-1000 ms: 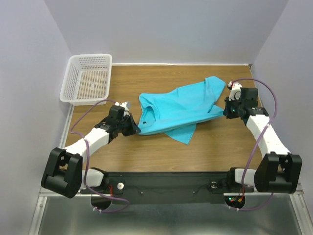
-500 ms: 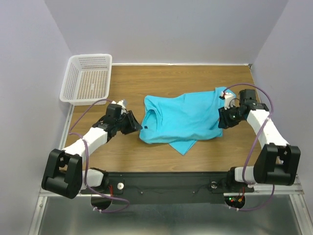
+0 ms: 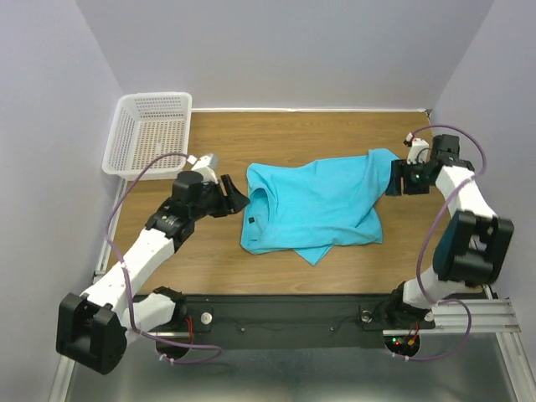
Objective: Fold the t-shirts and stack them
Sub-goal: Flatten the tshirt out
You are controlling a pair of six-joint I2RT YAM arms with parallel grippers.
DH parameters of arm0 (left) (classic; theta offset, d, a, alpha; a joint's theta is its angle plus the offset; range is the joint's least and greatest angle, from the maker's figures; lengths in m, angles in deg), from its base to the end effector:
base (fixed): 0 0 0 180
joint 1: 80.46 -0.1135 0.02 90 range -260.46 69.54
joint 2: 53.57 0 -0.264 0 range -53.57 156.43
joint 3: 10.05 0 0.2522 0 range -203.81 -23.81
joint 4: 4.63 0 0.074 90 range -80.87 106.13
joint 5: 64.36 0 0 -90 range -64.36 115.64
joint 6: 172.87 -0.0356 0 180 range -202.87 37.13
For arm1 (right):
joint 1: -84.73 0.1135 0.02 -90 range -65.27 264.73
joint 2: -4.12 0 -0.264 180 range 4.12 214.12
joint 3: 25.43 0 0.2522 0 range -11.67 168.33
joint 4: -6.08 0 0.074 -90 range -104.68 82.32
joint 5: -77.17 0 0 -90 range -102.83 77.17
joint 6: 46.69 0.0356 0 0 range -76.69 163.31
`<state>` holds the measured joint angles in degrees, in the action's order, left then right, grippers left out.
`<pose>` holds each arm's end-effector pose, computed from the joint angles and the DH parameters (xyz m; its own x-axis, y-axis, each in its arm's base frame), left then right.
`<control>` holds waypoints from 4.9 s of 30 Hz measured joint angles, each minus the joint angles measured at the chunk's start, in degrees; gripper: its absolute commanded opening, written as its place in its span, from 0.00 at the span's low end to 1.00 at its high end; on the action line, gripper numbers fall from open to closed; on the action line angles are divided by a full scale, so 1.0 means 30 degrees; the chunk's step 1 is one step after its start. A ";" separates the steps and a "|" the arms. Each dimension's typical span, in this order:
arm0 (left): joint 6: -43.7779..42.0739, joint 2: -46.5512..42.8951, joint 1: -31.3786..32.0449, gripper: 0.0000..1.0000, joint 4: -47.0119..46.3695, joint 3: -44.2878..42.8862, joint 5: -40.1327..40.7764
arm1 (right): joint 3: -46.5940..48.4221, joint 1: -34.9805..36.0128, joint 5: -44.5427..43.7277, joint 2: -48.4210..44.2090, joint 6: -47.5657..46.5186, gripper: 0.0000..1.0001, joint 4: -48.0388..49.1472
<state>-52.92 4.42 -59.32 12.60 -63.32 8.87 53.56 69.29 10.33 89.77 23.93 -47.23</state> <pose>0.2124 -0.0931 0.2762 -0.5991 -0.2809 -0.7498 0.3414 0.7575 -0.5565 0.2966 -0.0674 0.2551 -0.8055 -0.0940 -0.5851 -0.2250 0.9619 0.1551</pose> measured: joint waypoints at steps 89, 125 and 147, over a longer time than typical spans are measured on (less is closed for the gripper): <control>0.2783 1.0579 0.5617 0.57 -0.5763 0.0153 0.2229 | 0.1100 0.4430 -0.1056 0.3206 0.0656 0.01 0.2142; 0.3067 1.1373 0.5406 0.56 -0.7257 0.0087 0.1166 | 0.3417 1.4178 0.1166 0.6040 -0.0583 0.61 0.0882; 0.3344 1.1999 0.5268 0.49 -0.8684 0.0328 0.0641 | 0.2375 1.4171 0.3177 0.6426 -0.1552 0.01 0.0976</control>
<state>-42.89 40.42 -43.52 -13.45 -62.33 10.79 60.69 111.80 19.86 109.05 19.28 -44.30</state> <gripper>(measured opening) 0.501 0.019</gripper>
